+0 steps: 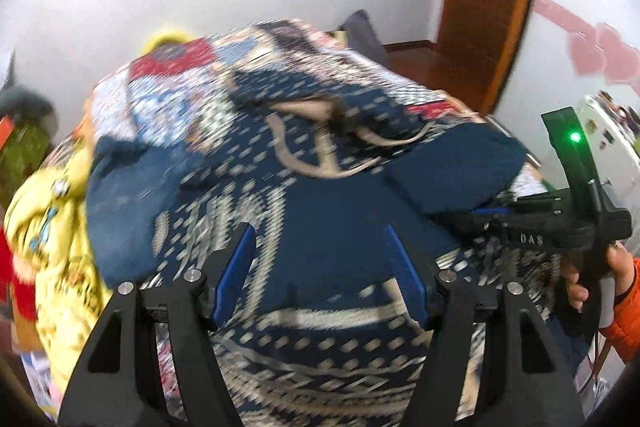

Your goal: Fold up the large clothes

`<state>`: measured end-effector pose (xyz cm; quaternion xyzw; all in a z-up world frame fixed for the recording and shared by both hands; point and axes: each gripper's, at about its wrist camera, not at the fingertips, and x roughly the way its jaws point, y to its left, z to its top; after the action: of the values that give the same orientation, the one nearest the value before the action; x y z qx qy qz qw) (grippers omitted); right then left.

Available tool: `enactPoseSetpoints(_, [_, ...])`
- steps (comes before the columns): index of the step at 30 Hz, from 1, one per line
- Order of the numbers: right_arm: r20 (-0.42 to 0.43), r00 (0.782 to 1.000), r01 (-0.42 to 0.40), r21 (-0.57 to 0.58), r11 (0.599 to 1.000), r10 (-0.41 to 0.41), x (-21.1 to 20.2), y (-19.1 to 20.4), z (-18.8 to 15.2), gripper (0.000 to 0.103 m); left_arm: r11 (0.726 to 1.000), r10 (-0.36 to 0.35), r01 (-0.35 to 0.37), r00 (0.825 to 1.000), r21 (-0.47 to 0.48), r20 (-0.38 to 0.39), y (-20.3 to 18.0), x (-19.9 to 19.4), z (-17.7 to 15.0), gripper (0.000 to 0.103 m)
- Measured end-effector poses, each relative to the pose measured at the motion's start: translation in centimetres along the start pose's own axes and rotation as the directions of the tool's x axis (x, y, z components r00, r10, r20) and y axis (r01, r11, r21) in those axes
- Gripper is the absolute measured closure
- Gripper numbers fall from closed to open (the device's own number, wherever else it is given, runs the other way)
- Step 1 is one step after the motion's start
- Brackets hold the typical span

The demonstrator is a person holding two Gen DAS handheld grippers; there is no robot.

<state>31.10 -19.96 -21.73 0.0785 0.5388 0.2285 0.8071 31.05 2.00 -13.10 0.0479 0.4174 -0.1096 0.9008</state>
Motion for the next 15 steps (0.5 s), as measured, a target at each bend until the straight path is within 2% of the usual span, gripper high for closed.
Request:
enactPoseSetpoints(2, [0.043,0.999,0.001,0.011,1.000,-0.001,-1.9,-0.8,-0.5,0.069,0.999,-0.045,0.045,0.999,0.026,0.005,-1.8,0.4,1.5,0.037])
enactPoseSetpoints(4, [0.112,0.993,0.019,0.031,0.999,-0.023,-4.1,-2.0,-0.9,0.063,0.994,-0.094,0.094,0.996,0.051,0.001,-3.7,1.0,2.9,0.037])
enactPoseSetpoints(9, [0.227,0.958,0.151,0.120,0.981,-0.176,-9.5,-6.3,-1.9,0.063,0.976,-0.168,0.170,0.985,0.138,-0.027,-9.1,3.2,5.8,0.037])
enactPoseSetpoints(15, [0.259,0.895,0.322,0.189,0.928,-0.364,-12.5,-10.0,-2.7,0.063,0.937,-0.235,0.256,0.965,0.238,-0.113,-16.0,7.3,7.5,0.037])
